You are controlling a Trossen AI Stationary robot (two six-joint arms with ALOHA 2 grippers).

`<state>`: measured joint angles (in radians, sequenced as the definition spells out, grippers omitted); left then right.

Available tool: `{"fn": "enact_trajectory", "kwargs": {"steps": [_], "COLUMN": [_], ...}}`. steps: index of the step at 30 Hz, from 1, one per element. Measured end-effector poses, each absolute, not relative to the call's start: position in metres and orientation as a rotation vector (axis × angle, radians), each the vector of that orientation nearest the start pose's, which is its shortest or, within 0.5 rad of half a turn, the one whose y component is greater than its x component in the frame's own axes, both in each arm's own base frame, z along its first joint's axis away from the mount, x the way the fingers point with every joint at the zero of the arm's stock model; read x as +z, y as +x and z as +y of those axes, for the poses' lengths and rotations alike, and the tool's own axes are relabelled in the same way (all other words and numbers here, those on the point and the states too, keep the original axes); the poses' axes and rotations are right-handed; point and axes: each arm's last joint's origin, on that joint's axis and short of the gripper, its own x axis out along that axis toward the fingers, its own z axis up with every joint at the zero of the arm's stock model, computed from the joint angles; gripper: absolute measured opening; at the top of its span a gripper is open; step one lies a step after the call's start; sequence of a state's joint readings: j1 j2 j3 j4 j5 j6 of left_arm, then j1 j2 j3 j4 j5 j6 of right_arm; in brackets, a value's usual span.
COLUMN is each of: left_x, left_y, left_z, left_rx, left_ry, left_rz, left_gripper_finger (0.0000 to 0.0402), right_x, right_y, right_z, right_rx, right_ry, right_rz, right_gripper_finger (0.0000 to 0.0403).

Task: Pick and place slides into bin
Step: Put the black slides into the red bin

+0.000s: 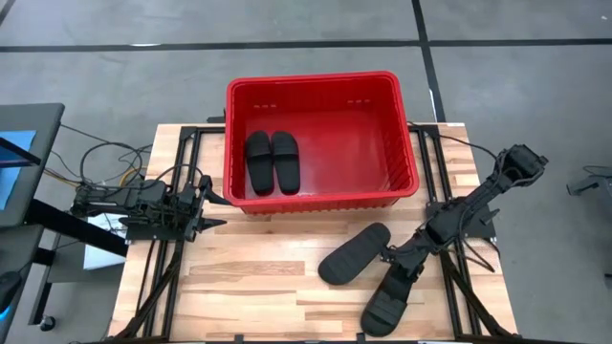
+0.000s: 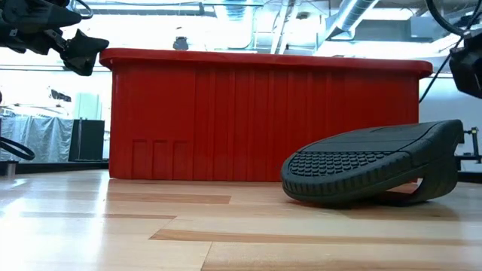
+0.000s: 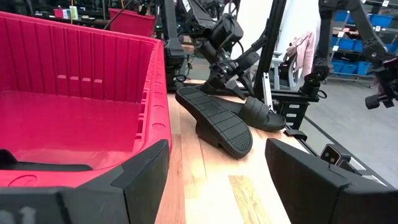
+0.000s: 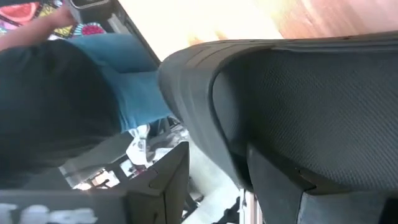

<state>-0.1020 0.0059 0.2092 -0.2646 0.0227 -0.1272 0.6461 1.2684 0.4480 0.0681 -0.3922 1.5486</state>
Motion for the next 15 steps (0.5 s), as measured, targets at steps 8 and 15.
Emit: {"fn": "enact_trajectory", "kwargs": {"steps": [8,15], "left_x": [0.207,0.207], "left_y": [0.080,0.080], "left_z": [-0.009,-0.009], "left_rx": [-0.121,-0.121], "left_ry": [-0.125,-0.125], "left_rz": [0.069,0.069], "left_gripper_finger": [0.0262,0.0262], "right_x": [0.134,0.121], "right_y": [0.180,0.187], "right_z": [0.154,0.160], "right_rx": [0.190,0.212], "right_ry": [1.217,1.223], "right_rz": [1.353,1.352], "right_gripper_finger": [0.0154,0.0072]}}
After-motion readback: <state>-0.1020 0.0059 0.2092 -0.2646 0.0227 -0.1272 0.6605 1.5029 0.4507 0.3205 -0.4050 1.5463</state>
